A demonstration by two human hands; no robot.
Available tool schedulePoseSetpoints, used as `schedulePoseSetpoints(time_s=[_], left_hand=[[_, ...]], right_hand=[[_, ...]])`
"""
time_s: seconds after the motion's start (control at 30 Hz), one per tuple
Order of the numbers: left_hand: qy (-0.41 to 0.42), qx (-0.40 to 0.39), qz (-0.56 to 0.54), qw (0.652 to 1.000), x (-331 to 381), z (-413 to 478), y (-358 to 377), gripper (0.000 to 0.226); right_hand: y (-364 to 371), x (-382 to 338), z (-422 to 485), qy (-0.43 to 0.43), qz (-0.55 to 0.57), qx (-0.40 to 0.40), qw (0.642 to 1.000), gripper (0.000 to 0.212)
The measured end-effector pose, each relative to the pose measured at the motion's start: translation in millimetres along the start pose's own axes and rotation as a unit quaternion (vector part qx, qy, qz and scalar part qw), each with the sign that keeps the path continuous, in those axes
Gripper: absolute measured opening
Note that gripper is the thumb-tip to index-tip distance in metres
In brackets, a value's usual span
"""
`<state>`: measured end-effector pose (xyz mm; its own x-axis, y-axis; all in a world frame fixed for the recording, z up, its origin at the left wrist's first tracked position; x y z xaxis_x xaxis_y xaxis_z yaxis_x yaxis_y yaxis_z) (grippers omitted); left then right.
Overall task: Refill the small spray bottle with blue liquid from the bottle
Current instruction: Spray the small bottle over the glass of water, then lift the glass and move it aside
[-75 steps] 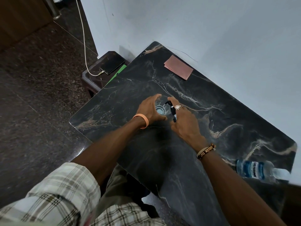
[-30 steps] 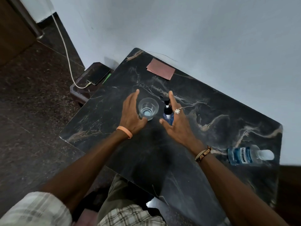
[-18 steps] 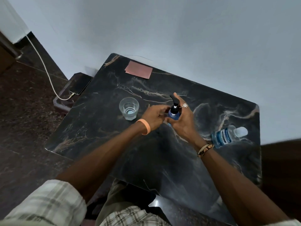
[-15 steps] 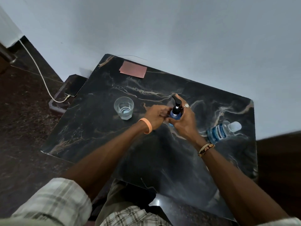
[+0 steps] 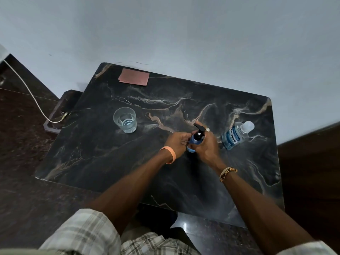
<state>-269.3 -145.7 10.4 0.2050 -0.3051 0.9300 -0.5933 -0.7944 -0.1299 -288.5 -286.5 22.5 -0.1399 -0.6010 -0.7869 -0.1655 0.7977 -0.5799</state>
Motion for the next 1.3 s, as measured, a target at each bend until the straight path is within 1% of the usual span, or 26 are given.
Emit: schedulePoseSetpoints(time_s=[0.03, 0.07, 0.13, 0.2, 0.3, 0.4, 0.5, 0.6, 0.67, 0.7, 0.77, 0.8, 0.87, 0.9, 0.97, 1.07, 1.13, 1.2, 1.23, 1.3], left_hand=[[-0.012, 0.003, 0.014, 1.0, -1.9, -2.3, 3.0, 0.058], [-0.021, 0.005, 0.027, 0.999, -3.7, -4.2, 5.0, 0.058], [-0.031, 0.009, 0.039, 0.999, -6.1, -6.8, 7.8, 0.058], [-0.037, 0.018, 0.041, 0.998, -6.2, -9.3, 9.3, 0.058], [-0.037, 0.017, 0.057, 0.998, -5.2, -13.8, 11.6, 0.058], [-0.034, 0.017, 0.095, 0.995, -4.1, -17.3, 7.4, 0.055], [-0.053, 0.025, 0.112, 0.992, -3.3, -19.6, -2.0, 0.061], [-0.045, 0.043, 0.121, 0.991, 0.5, -25.7, -15.8, 0.063], [-0.013, 0.076, 0.14, 0.987, 7.2, -34.2, -31.3, 0.062], [0.017, 0.105, 0.159, 0.982, 11.7, -38.9, -41.0, 0.061], [0.083, 0.189, 0.213, 0.955, 22.0, -46.1, -67.1, 0.054], [0.101, 0.233, 0.234, 0.939, 27.2, -48.4, -82.6, 0.049], [0.1, 0.308, 0.256, 0.911, 35.1, -55.5, -117.7, 0.043], [0.102, 0.341, 0.262, 0.897, 37.8, -59.1, -136.0, 0.044], [0.1, 0.388, 0.26, 0.879, 37.5, -67.2, -170.5, 0.048], [0.047, 0.404, 0.266, 0.874, 22.0, -80.6, -211.1, 0.053], [0.006, 0.373, 0.291, 0.881, 4.6, -87.4, -227.0, 0.059], [-0.029, 0.332, 0.303, 0.893, -15.4, -92.2, -238.5, 0.065], [-0.049, 0.316, 0.298, 0.899, -25.5, -93.5, -242.4, 0.068], [-0.093, 0.269, 0.279, 0.917, -41.4, -93.1, -244.5, 0.074]], right_hand=[[2.1, 4.1, -2.8, 0.007, -0.001, 0.005, 1.0, 0.048], [4.3, 7.2, -4.9, 0.012, 0.002, 0.005, 1.0, 0.056], [8.1, 11.1, -6.7, 0.011, 0.006, 0.002, 1.0, 0.082], [10.7, 12.7, -7.7, 0.003, 0.007, -0.002, 1.0, 0.094], [11.0, 14.3, -6.6, -0.006, 0.011, -0.01, 1.0, 0.099], [8.3, 13.4, -5.8, -0.006, 0.002, -0.028, 1.0, 0.104], [1.3, 11.5, -5.1, -0.004, -0.011, -0.064, 0.998, 0.112], [-12.4, 3.0, -8.9, -0.017, -0.03, -0.079, 0.996, 0.122], [-23.7, -11.6, -13.5, -0.034, -0.052, -0.048, 0.997, 0.127], [-29.7, -21.3, -15.0, -0.052, -0.072, -0.014, 0.996, 0.123], [-38.9, -44.4, -12.2, -0.122, -0.121, 0.059, 0.983, 0.109], [-41.3, -56.6, -9.0, -0.163, -0.143, 0.086, 0.973, 0.101], [-37.0, -85.6, 0.4, -0.223, -0.163, 0.106, 0.955, 0.094], [-31.9, -100.3, 6.8, -0.237, -0.16, 0.098, 0.953, 0.092], [-16.6, -124.2, 21.2, -0.233, -0.145, 0.046, 0.96, 0.091], [20.6, -141.7, 47.0, -0.187, -0.156, -0.065, 0.968, 0.1], [49.4, -141.1, 63.5, -0.134, -0.163, -0.141, 0.967, 0.11], [77.8, -135.6, 78.1, -0.08, -0.112, -0.201, 0.97, 0.121], [90.8, -131.9, 84.4, -0.056, -0.087, -0.22, 0.97, 0.126], [111.3, -123.4, 93.1, -0.019, -0.06, -0.235, 0.97, 0.13]])
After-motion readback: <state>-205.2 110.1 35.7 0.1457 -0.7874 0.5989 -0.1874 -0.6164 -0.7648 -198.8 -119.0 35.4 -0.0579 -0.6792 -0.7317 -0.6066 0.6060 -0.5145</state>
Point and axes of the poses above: each hand's wrist, its own z-axis towards the middle knuckle, its own y-axis out of the palm, x = y × z, the point moved 1 cm from there along z, towards the middle knuckle, and after that the axes turned 12 degrees about -x, right-handed, at the moved point
